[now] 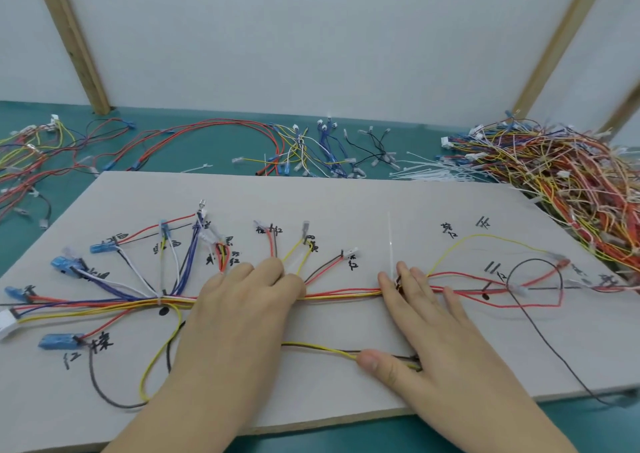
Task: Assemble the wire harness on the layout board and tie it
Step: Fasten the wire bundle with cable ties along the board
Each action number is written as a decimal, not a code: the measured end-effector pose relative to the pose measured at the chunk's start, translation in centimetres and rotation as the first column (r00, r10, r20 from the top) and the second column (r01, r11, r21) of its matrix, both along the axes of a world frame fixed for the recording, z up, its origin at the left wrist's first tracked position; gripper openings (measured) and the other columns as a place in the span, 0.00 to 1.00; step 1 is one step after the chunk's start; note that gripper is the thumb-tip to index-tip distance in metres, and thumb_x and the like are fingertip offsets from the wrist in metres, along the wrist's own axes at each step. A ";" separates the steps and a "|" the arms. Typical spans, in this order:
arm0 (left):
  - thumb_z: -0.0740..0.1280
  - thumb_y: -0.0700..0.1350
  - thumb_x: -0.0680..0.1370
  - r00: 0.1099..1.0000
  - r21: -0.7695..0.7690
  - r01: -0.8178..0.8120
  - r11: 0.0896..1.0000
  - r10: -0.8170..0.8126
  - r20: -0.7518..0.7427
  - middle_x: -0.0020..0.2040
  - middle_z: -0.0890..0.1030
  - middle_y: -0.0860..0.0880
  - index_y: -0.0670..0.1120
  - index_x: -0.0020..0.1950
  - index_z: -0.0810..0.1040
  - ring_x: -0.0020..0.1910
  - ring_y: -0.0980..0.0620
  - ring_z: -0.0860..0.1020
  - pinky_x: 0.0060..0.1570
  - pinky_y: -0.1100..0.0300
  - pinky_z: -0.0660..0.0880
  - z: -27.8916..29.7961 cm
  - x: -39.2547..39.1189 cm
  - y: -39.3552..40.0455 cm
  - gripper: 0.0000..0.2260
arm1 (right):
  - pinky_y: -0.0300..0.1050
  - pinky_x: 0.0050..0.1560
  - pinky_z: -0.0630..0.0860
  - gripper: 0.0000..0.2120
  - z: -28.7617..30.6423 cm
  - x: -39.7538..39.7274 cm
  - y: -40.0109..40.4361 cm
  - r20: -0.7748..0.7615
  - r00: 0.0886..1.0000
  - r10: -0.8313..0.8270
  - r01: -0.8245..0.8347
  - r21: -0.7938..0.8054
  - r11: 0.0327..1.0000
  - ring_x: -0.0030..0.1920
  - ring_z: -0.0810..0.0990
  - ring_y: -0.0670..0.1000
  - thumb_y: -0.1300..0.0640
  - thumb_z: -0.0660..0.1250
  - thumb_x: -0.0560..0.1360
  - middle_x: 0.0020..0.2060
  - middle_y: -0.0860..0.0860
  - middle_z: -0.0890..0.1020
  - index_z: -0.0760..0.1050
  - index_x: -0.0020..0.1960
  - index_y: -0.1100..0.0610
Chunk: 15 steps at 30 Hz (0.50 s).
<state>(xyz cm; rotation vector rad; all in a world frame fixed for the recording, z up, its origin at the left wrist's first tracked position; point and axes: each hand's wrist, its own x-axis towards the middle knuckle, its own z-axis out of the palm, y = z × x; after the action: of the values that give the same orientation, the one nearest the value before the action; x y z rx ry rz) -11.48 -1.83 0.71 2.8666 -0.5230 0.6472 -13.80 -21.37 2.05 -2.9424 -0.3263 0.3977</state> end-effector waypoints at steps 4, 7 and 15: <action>0.54 0.37 0.65 1.000 -0.012 -0.007 1.000 0.007 0.010 0.31 0.75 0.50 0.50 0.37 0.80 0.27 0.46 0.75 0.26 0.58 0.63 0.0 0.2 -0.1 0.16 | 0.33 0.62 0.23 0.44 -0.4 0.1 -0.2 0.012 1.000 0.010 -0.010 0.015 1.000 0.58 0.17 0.34 0.22 0.18 0.45 0.57 0.35 0.19 0.17 0.58 0.38; 0.62 0.34 0.61 1.000 -0.020 -0.024 1.000 0.024 -0.015 0.32 0.76 0.50 0.50 0.37 0.80 0.27 0.46 0.75 0.28 0.58 0.61 0.1 0.2 -0.1 0.13 | 0.29 0.56 0.18 0.42 -0.5 0.2 -0.3 0.004 1.000 0.011 -0.011 0.011 1.000 0.59 0.17 0.34 0.23 0.17 0.46 0.57 0.36 0.19 0.17 0.57 0.38; 0.64 0.34 0.59 0.999 -0.013 -0.015 1.000 0.015 -0.031 0.32 0.76 0.52 0.51 0.37 0.79 0.27 0.47 0.76 0.27 0.58 0.62 0.1 0.3 0.0 0.14 | 0.29 0.52 0.16 0.41 -0.9 0.4 -0.5 0.025 0.999 0.031 -0.032 0.012 0.999 0.57 0.15 0.36 0.24 0.16 0.45 0.57 0.37 0.18 0.16 0.56 0.39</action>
<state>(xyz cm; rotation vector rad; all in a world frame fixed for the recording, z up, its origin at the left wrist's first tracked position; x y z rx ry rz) -11.15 -1.83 0.85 2.8657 -0.4917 0.6054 -13.38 -21.82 1.19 -2.9353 -0.3775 0.3617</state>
